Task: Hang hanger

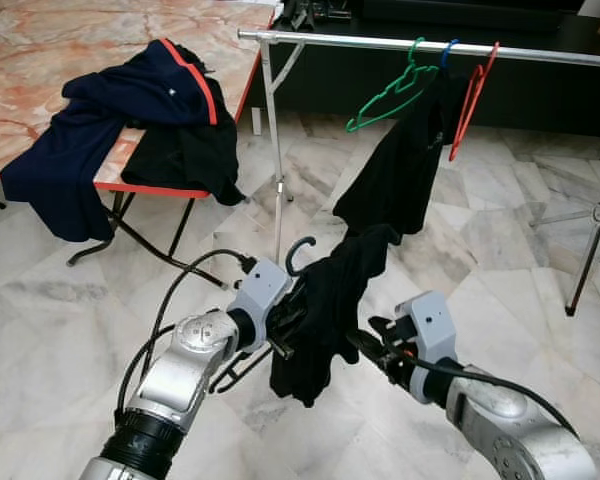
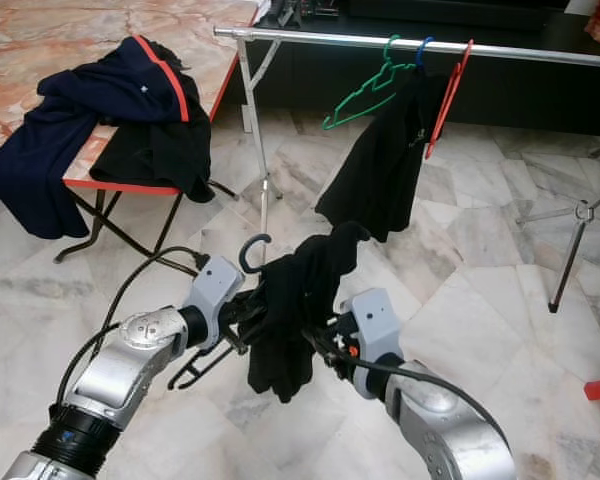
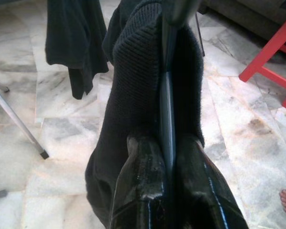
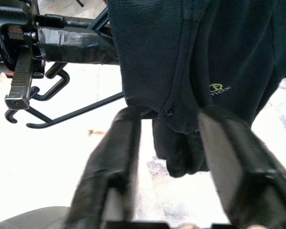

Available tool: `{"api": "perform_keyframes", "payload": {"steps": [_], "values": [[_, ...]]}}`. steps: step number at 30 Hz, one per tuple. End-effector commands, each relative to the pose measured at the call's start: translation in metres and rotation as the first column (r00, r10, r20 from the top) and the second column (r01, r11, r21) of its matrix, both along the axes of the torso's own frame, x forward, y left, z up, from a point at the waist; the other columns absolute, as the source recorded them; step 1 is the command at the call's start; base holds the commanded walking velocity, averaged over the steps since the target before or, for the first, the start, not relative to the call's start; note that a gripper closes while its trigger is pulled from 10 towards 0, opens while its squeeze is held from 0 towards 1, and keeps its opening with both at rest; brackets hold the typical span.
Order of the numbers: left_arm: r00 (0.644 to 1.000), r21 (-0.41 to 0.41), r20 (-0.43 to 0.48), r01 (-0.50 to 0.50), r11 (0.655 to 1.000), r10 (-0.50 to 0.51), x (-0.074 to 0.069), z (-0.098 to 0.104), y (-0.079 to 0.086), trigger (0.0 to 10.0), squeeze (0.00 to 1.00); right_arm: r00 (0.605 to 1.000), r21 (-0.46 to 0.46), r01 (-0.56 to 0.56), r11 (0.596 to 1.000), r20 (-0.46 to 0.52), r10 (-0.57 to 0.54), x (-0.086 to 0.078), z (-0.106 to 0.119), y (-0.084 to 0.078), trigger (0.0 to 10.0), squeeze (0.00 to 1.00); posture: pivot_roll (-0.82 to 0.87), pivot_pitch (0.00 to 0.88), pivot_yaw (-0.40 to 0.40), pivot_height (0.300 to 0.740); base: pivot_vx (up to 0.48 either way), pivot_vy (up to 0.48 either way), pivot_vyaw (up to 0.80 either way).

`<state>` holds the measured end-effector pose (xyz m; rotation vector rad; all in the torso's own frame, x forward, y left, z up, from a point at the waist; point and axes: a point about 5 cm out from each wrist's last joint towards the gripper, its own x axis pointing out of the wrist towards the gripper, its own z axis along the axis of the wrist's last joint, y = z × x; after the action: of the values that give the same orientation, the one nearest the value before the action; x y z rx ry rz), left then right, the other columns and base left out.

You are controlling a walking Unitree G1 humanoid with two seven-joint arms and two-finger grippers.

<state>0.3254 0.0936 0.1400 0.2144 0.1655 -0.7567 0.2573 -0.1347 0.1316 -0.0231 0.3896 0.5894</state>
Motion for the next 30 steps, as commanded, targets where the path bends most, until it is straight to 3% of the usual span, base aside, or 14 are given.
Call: {"api": "perform_keyframes", "payload": {"steps": [1,5,8,12,13,14,16,18,19,21,22,24,26,30], "values": [[0.999,-0.018,0.034,0.011,1.0,-0.011,0.001,0.006,-0.003,10.0,0.0,1.0,0.005,-0.029,1.0,0.004,0.029,-0.007,0.002,0.003,10.0,1.0,-0.02,0.212,-0.03,0.74,0.0,0.0,0.0],[1.0,0.004,0.021,0.02,1.0,-0.02,-0.001,0.002,0.005,10.0,0.0,0.997,0.009,0.036,0.999,0.069,-0.037,-0.003,0.011,-0.008,10.0,1.0,-0.02,0.206,-0.027,0.74,0.0,0.0,0.0],[0.997,0.087,-0.006,0.08,0.993,-0.079,-0.007,-0.007,0.018,10.0,0.0,0.968,0.029,0.189,0.981,0.163,-0.192,0.015,0.034,-0.034,10.0,1.0,-0.03,0.201,-0.022,0.74,0.0,0.0,0.0],[0.994,0.154,-0.02,0.113,0.982,-0.111,-0.012,-0.015,0.025,10.0,0.0,0.959,-0.001,0.16,0.987,0.238,-0.155,0.021,0.052,-0.044,10.0,0.96,-0.03,0.195,-0.021,0.74,0.0,0.0,0.0],[0.991,0.166,-0.031,0.132,0.977,-0.129,-0.014,-0.018,0.026,10.0,0.0,0.957,-0.052,0.121,0.991,0.272,-0.102,0.023,0.059,-0.045,10.0,0.16,-0.04,0.188,-0.023,0.74,0.0,0.0,0.0],[0.985,0.178,-0.05,0.172,0.969,-0.166,-0.018,-0.021,0.026,10.0,0.0,0.95,-0.118,0.048,0.992,0.311,-0.009,0.025,0.071,-0.046,10.0,0.0,-0.04,0.184,-0.025,0.74,0.0,0.0,0.0],[0.979,0.174,-0.061,0.201,0.964,-0.193,-0.021,-0.022,0.025,10.0,0.0,0.947,-0.135,-0.014,0.991,0.317,0.057,0.027,0.079,-0.045,10.0,0.0,-0.04,0.184,-0.025,0.74,0.0,0.0,0.0],[0.972,0.182,-0.069,0.232,0.955,-0.223,-0.024,-0.026,0.021,10.0,0.0,0.941,-0.177,-0.162,0.971,0.267,0.206,0.021,0.075,-0.041,10.0,0.0,-0.06,0.169,-0.037,0.74,0.0,0.0,0.0],[0.965,0.191,-0.071,0.26,0.947,-0.251,-0.025,-0.027,0.017,10.0,0.0,0.91,-0.275,-0.299,0.914,0.206,0.36,0.011,0.063,-0.039,10.0,0.0,-0.05,0.164,-0.041,0.74,0.0,0.0,0.0],[0.956,0.186,-0.076,0.292,0.938,-0.283,-0.027,-0.026,0.011,10.0,0.0,0.869,-0.347,-0.407,0.845,0.136,0.475,0.0,0.049,-0.042,10.0,0.0,-0.05,0.164,-0.041,0.74,0.0,0.0,0.0],[0.945,0.177,-0.073,0.327,0.928,-0.319,-0.029,-0.024,0.005,10.0,0.0,0.866,-0.35,-0.444,0.825,0.07,0.496,-0.003,0.039,-0.05,10.0,0.0,-0.05,0.164,-0.041,0.74,0.0,0.0,0.0],[0.937,0.165,-0.074,0.349,0.923,-0.341,-0.031,-0.023,0.001,10.0,0.0,0.865,-0.341,-0.459,0.82,0.041,0.501,-0.004,0.035,-0.055,10.0,0.0,-0.06,0.149,-0.052,0.74,0.0,0.0,0.0],[0.912,0.17,-0.079,0.41,0.896,-0.403,-0.036,-0.024,-0.008,10.0,0.0,0.828,-0.361,-0.531,0.767,-0.03,0.559,-0.008,0.031,-0.068,10.0,0.0,-0.06,0.129,-0.056,0.74,0.0,0.0,0.0],[0.886,0.19,-0.104,0.463,0.866,-0.451,-0.039,-0.027,-0.011,10.0,0.0,0.785,-0.304,-0.603,0.737,-0.062,0.617,-0.012,0.034,-0.076,10.0,0.0,-0.06,0.105,-0.059,0.74,0.0,0.0,0.0]]}}
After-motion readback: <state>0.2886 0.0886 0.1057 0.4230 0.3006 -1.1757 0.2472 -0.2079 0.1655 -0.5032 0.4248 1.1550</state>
